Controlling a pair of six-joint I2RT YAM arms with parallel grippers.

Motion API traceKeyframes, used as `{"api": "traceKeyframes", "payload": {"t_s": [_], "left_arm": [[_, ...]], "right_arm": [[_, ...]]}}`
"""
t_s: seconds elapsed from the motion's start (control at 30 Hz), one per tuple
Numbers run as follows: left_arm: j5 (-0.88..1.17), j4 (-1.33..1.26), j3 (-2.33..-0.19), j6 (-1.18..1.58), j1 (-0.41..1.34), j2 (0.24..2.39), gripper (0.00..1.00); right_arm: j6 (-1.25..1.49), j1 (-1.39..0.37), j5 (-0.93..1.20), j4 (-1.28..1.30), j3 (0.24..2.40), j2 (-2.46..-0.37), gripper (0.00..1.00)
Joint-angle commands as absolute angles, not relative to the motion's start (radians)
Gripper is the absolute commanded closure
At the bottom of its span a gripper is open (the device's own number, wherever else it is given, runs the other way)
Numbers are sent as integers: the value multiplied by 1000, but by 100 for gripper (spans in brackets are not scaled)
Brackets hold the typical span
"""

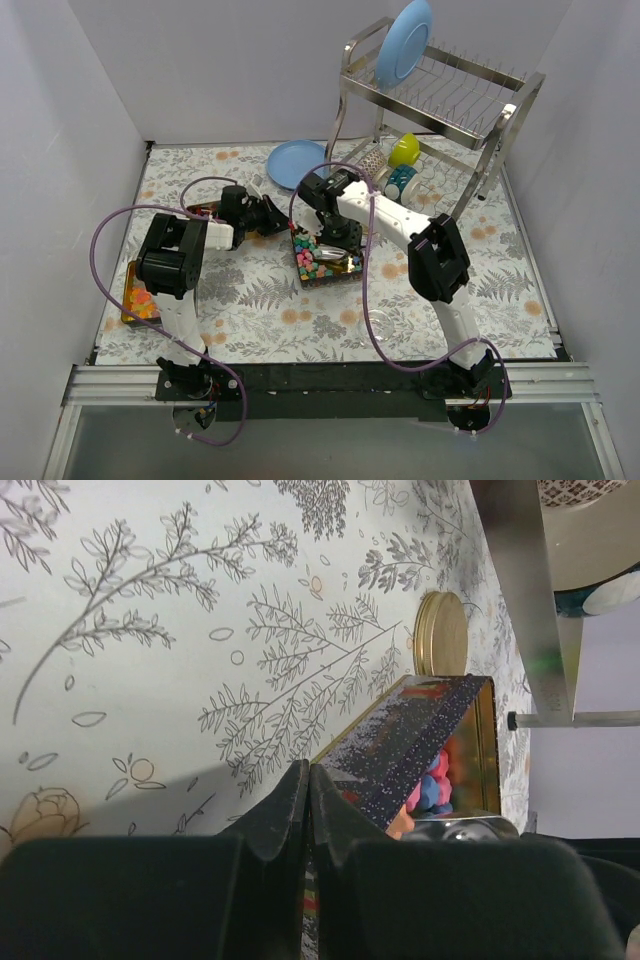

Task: Pack the candies
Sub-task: Scoop the fake candies from the storage box.

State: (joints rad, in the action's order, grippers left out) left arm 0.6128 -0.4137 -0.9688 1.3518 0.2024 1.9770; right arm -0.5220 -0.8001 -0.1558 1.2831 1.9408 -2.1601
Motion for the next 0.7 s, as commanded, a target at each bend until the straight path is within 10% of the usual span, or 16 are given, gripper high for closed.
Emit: {"api": "traceKeyframes", "payload": {"t_s": [0.0, 0.67], "left_arm": [[653, -475, -930, 1382, 213, 1948, 100], [660, -486, -856, 1394, 224, 1918, 100]], "right_arm": [[-483, -808, -164, 1289, 2037, -2207, 99], [-365, -801, 66, 1244, 2266, -2401, 99]]}}
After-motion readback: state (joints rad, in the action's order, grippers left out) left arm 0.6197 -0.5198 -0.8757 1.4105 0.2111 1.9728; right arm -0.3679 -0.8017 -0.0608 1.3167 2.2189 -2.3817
